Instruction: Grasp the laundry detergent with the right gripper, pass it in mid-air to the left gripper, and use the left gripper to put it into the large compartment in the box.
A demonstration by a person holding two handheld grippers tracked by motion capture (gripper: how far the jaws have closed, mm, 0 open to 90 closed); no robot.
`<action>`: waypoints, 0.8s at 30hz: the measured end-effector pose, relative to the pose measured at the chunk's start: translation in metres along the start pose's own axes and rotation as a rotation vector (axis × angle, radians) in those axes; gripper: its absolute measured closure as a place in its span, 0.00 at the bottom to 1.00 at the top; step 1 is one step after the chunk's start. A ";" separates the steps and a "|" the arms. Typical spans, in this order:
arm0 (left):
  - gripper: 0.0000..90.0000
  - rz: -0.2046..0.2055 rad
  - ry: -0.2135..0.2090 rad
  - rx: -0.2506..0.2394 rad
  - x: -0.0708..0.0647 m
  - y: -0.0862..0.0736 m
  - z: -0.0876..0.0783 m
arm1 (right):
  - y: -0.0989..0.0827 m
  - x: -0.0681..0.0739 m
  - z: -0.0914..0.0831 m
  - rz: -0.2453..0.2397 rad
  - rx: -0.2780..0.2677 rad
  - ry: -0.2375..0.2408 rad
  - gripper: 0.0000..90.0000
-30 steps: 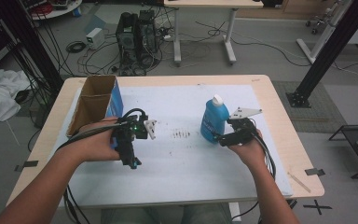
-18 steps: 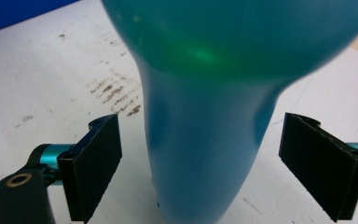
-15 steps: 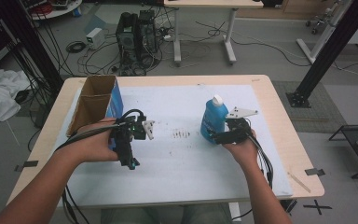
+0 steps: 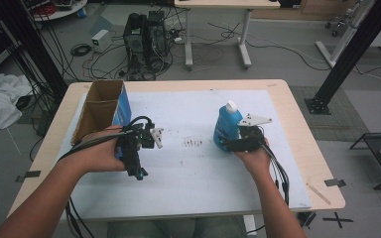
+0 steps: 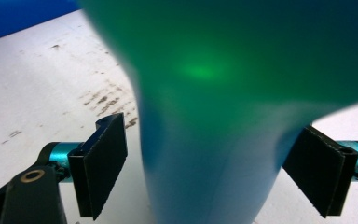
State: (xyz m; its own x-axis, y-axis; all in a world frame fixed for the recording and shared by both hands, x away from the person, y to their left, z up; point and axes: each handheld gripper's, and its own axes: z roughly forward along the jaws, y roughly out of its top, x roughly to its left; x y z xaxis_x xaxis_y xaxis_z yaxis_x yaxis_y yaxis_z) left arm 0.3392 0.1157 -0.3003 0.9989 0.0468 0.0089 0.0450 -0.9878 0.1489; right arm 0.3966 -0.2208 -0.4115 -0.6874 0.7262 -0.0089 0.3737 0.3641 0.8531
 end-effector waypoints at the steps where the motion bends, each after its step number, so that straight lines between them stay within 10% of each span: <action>1: 0.05 -0.001 0.000 -0.001 0.000 0.000 0.000 | 0.000 0.000 0.001 0.000 -0.004 -0.002 0.19; 24: 0.05 -0.006 0.017 -0.003 0.001 0.003 -0.005 | 0.000 -0.001 0.001 -0.011 -0.030 -0.010 0.35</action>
State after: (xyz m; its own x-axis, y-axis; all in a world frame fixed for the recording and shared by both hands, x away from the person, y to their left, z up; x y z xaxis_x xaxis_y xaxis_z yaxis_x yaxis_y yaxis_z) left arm 0.3405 0.1137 -0.2952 0.9982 0.0548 0.0244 0.0505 -0.9870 0.1523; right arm 0.3975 -0.2212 -0.4121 -0.6853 0.7279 -0.0230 0.3475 0.3545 0.8681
